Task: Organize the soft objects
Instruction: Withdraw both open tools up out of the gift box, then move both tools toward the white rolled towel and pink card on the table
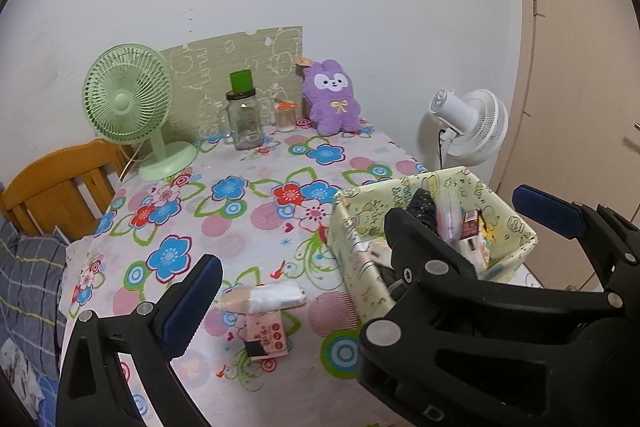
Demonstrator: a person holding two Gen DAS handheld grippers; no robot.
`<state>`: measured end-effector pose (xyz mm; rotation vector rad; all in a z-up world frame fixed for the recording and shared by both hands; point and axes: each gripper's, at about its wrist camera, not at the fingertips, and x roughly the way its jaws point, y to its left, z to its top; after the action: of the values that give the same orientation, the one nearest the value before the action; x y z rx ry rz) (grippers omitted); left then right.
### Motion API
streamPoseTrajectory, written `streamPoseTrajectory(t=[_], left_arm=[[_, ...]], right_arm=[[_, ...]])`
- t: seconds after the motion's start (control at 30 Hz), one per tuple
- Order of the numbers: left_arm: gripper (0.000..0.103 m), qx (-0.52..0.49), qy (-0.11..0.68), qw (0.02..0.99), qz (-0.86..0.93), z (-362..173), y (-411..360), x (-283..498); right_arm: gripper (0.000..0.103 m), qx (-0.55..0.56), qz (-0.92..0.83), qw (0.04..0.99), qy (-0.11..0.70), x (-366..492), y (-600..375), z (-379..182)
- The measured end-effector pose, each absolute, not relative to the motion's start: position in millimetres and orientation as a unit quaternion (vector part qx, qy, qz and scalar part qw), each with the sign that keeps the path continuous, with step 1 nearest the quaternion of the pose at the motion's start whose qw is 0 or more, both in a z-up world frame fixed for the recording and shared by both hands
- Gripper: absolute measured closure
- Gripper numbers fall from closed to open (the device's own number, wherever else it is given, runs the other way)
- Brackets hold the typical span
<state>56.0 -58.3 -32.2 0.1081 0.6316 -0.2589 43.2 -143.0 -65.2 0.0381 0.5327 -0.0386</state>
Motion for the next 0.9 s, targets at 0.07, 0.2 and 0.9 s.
streamPoseTrajectory(t=[0.07, 0.2, 0.9], left_arm=[[0.0, 0.053, 0.308, 0.942, -0.124, -34.1, -53.7, 54.5], [0.0, 0.049, 0.31, 0.942, -0.121, -40.0, -45.1, 53.2], [0.0, 0.011, 0.33, 0.94, -0.091, -85.5, 4.1, 47.1]], right_arm=[[0.005, 0.019, -0.018, 0.965, 0.262, 42.7, -138.6, -67.0], [0.004, 0.014, -0.015, 0.964, 0.264, 42.5, -129.8, -72.5], [0.004, -0.001, 0.029, 0.955, 0.296, 47.4, -83.2, -117.5]])
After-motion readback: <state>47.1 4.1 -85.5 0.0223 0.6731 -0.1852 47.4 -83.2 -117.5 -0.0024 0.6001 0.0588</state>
